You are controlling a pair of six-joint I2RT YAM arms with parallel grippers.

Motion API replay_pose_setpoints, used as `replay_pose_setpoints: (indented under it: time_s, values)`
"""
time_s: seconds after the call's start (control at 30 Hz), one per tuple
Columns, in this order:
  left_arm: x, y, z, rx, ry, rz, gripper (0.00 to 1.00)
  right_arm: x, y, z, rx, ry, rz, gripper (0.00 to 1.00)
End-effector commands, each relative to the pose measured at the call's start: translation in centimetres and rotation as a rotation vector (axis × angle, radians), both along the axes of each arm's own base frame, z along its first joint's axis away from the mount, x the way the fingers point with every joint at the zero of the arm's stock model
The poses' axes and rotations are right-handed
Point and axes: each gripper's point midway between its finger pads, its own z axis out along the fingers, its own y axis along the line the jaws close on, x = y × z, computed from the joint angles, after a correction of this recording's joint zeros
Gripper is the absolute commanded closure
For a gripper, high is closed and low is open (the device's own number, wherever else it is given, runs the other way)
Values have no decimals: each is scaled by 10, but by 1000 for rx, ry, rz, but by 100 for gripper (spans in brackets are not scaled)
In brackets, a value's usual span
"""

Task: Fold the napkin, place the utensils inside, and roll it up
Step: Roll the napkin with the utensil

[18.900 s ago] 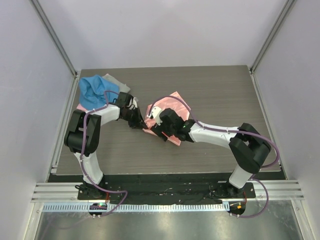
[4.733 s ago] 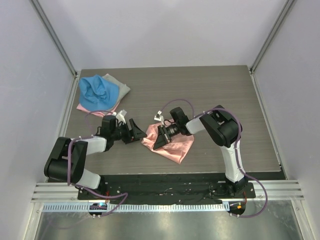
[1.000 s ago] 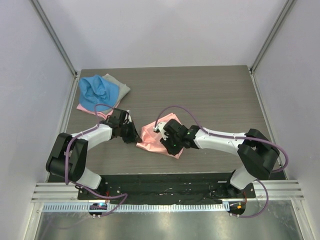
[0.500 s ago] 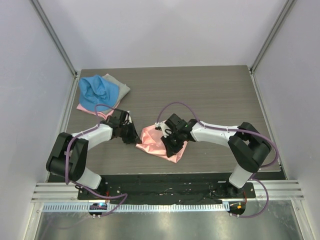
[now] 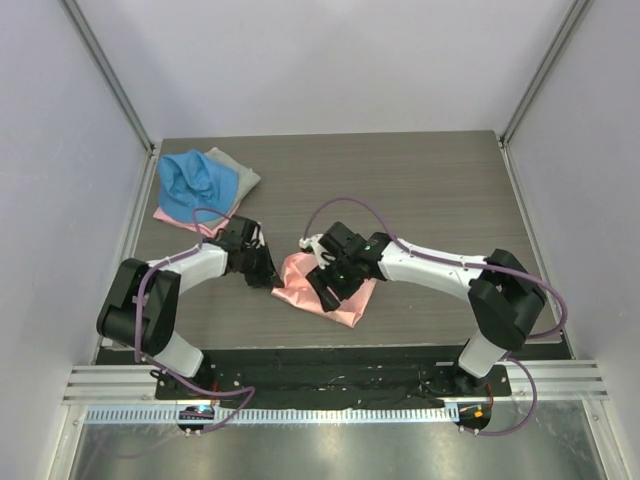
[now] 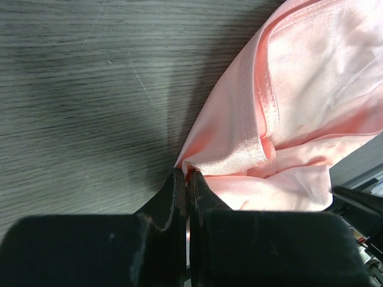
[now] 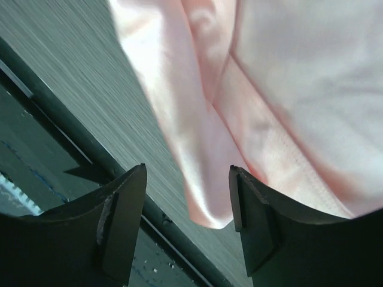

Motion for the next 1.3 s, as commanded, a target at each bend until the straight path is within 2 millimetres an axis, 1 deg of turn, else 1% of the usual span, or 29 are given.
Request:
replay_pose_setpoints:
  time_s: [0.0,0.03,0.07,0.13,0.17,0.2,0.3,0.37,0.4,0.47,0.5,0.77,0.93,1.0,1.1,1.2,1.23,1.27]
  values:
    - [1,1,0,25,22,-22,100,30,28,57,60,-310,17,34]
    - [1,-1,1,13,25,-26,100,42,25,57,24,-393,-5,33]
    - [0,-2,0,9,34,-27,100,42,38,60,44,-444,13,32]
    - [2,-4,1,0,33,-31,100,46,44,58,41,-513,18,33]
    - [1,-4,2,-2,36,-31,100,46,57,60,72,-553,43,32]
    - [1,-4,1,-2,38,-31,100,44,61,55,76,-564,57,33]
    - [2,-5,1,-4,43,-30,100,39,81,46,105,-585,109,35]
    - [2,-6,1,-9,44,-30,100,36,89,38,113,-583,137,36]
    - [2,-6,1,-11,45,-33,100,33,92,30,103,-572,153,36]
    - [2,-6,1,-10,47,-33,100,29,96,23,106,-560,174,37]
    - [1,-6,1,-11,48,-35,100,27,97,17,100,-552,178,37]
    - [2,-6,0,-7,53,-34,100,19,93,-13,58,-492,200,40]
    - [4,-6,2,-8,45,-33,100,19,78,-39,-20,-468,168,42]
    - [4,-6,3,-7,42,-34,100,18,75,-44,-36,-456,150,43]
    - [6,-6,5,-10,30,-33,100,17,64,-55,-78,-440,143,44]
    - [9,-6,9,-12,7,-31,100,13,57,-63,-87,-407,105,50]
    - [9,-6,11,-13,0,-29,100,10,56,-65,-85,-393,105,53]
    - [10,-7,12,-16,-7,-29,100,8,53,-67,-84,-381,102,58]
